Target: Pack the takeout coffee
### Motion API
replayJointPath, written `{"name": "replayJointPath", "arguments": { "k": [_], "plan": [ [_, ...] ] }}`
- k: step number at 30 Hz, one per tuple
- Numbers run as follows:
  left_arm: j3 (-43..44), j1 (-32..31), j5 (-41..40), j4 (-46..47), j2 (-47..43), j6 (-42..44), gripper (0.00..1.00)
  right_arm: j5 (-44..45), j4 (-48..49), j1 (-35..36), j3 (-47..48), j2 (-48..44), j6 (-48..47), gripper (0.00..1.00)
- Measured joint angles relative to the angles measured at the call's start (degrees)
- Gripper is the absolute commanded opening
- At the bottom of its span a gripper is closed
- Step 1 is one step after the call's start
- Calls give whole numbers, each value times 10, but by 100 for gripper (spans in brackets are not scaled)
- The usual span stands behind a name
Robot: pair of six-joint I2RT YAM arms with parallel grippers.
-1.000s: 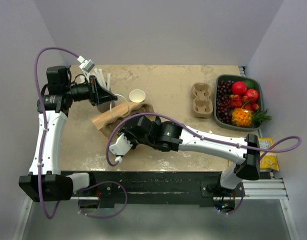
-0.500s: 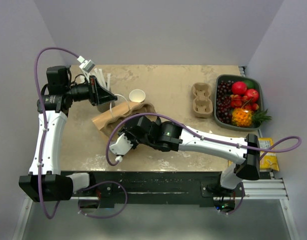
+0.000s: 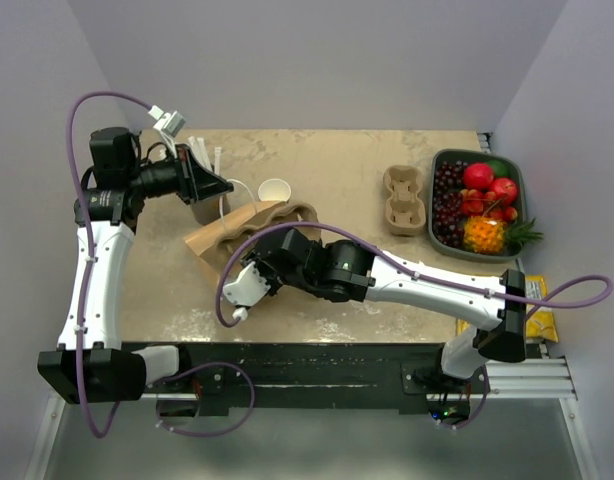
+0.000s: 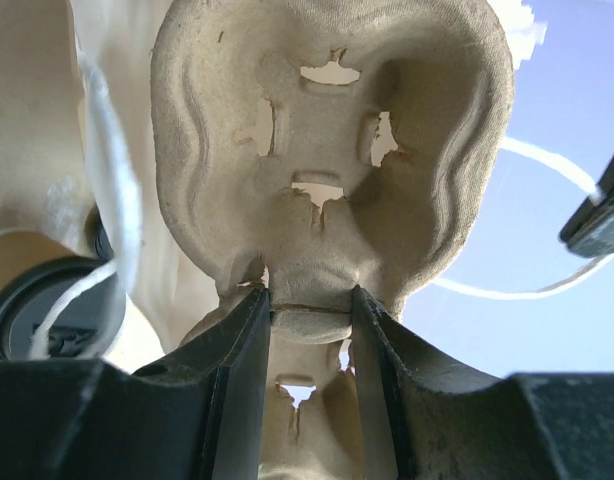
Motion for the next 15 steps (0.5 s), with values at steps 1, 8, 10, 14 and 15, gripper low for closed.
{"name": "replayJointPath", "arguments": {
  "k": [1,8,10,14,15],
  "plan": [
    [0,0,-1,4,0,-5,0,4,-2,0,0,0,0,0],
    [0,0,2,41,0,-52,0,40,-12,1,0,20,-8,0],
    [0,0,2,51,0,-65,0,48,-14,3,4,32,-13,0],
    [-11,0,3,72,-4,-91,0,67,-16,11,26,66,-30,0],
    [-17,0,3,78,-6,-98,0,72,-16,14,33,73,-35,0]
  ]
}}
